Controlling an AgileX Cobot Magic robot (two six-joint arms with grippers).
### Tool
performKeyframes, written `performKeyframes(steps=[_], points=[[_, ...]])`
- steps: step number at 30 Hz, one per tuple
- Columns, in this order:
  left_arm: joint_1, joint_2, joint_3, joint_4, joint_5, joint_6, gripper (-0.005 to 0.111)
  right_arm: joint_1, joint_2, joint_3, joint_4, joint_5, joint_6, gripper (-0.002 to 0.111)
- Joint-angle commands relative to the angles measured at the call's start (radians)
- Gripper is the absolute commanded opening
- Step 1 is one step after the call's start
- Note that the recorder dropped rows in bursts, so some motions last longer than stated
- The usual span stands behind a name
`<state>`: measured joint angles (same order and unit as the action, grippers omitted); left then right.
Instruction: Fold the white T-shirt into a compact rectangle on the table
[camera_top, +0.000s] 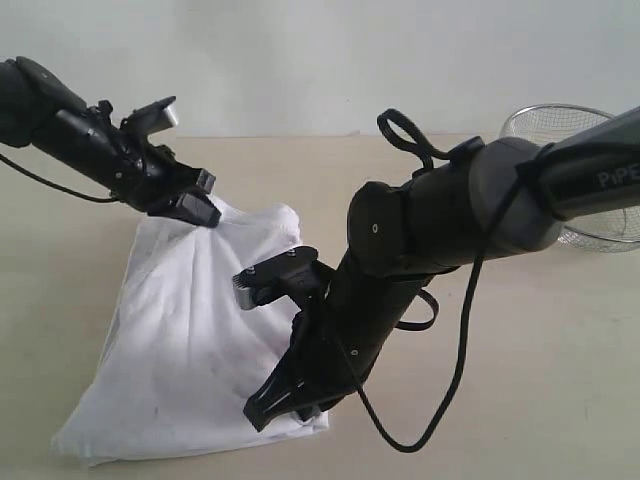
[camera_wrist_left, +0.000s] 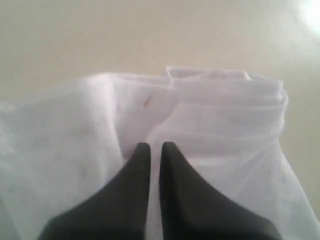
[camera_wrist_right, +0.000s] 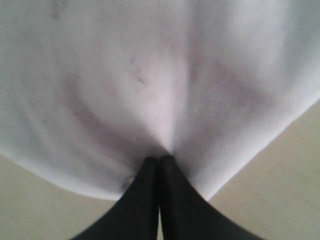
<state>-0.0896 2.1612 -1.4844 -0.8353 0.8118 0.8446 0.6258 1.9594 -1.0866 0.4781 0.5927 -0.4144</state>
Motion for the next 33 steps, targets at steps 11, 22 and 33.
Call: performKeyframes(steps=[11, 22, 33], points=[[0.000, -0.105, -0.007, 0.104, 0.063, -0.023, 0.004, 0.001, -0.006, 0.016, -0.050, 0.008, -0.008, 0.000], [-0.049, -0.313, 0.243, 0.062, 0.213, -0.043, 0.004, -0.209, -0.116, -0.088, -0.106, -0.070, -0.011, 0.000], [-0.175, -0.419, 0.662, -0.018, -0.149, -0.043, 0.004, -0.228, 0.220, -0.637, -0.096, 0.304, -0.068, 0.000]])
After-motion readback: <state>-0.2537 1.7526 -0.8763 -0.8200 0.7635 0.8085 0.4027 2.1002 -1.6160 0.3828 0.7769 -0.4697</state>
